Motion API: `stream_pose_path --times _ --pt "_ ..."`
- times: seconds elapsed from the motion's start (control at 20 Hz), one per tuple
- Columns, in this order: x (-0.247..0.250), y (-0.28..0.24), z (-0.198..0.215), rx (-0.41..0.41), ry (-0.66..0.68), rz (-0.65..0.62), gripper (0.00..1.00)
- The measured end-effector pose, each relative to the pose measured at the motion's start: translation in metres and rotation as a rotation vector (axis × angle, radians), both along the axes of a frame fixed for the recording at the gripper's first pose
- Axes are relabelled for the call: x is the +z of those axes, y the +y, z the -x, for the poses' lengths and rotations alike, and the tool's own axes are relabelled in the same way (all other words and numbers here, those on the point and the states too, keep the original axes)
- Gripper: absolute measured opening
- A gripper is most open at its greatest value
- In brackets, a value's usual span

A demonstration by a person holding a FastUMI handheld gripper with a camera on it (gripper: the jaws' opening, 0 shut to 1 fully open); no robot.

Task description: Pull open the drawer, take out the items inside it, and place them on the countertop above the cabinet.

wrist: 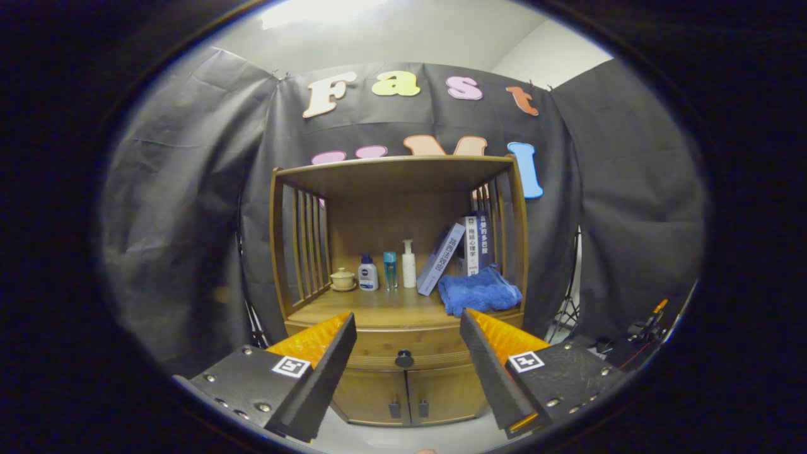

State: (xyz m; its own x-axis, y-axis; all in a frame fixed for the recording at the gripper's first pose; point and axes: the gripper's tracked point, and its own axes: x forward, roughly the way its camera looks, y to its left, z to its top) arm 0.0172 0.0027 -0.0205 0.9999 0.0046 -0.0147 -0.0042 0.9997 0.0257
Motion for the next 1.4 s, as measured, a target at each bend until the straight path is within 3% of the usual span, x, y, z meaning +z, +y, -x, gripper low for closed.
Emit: stream_pose_path --times 0.45,0.65,0.75,0.95,1.25,1.4 --pt "0.001 0.003 -0.011 0.006 -0.02 -0.016 0.98" --pt "-0.01 0.007 -0.04 0.029 -0.046 -0.022 0.98" --pt "-0.03 -0.009 -0.069 -0.009 -0.053 -0.005 0.99" --pt "-0.091 -0.01 -0.128 -0.012 -0.011 0.015 0.99" --pt "-0.184 0.009 -0.183 0.027 0.11 0.064 0.99" --pt "-0.218 0.019 -0.194 0.039 0.187 0.021 0.79"
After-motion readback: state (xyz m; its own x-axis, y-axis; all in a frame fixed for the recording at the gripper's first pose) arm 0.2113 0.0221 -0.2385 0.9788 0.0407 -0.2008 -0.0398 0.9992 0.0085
